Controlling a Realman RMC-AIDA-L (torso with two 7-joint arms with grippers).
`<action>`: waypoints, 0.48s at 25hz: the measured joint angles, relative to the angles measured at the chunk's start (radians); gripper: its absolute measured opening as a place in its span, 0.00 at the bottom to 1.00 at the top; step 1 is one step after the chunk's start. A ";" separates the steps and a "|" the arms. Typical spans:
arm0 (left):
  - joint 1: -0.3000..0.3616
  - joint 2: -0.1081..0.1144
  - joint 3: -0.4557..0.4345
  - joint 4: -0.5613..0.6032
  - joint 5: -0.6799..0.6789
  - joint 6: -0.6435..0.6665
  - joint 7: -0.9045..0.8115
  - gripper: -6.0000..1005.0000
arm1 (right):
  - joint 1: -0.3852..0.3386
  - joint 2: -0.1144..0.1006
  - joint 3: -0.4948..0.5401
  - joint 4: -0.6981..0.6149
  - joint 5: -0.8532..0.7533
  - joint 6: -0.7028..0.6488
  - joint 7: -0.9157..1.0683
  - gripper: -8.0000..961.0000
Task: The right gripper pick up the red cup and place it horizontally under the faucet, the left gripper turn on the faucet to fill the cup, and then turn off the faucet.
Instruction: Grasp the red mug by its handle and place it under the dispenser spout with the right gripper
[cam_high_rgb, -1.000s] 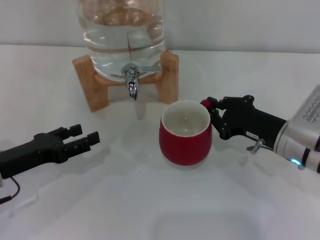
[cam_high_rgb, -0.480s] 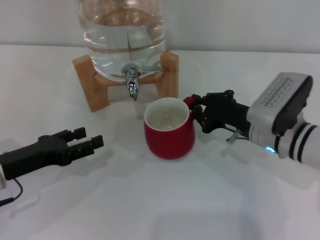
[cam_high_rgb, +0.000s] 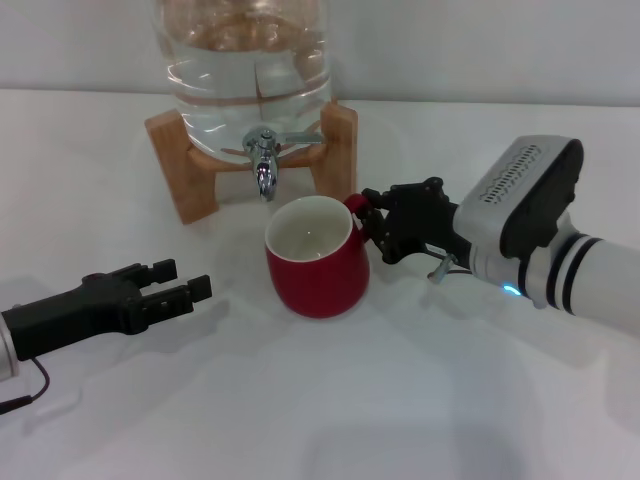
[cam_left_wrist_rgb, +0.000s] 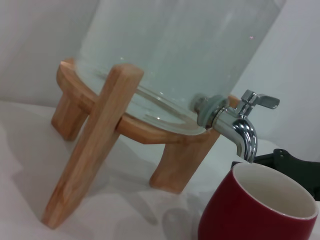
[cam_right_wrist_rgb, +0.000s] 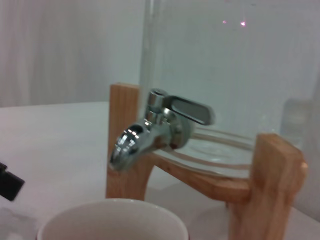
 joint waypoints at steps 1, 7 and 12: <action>-0.001 0.000 0.000 0.000 0.003 0.000 -0.001 0.77 | 0.006 0.000 -0.007 0.000 0.008 -0.003 0.000 0.14; -0.001 0.000 -0.001 0.000 0.018 0.004 -0.004 0.77 | 0.026 0.000 -0.018 0.002 0.020 -0.007 -0.001 0.14; 0.004 0.000 -0.006 0.000 0.020 0.005 -0.006 0.77 | 0.039 0.000 -0.025 0.021 0.020 -0.015 -0.007 0.14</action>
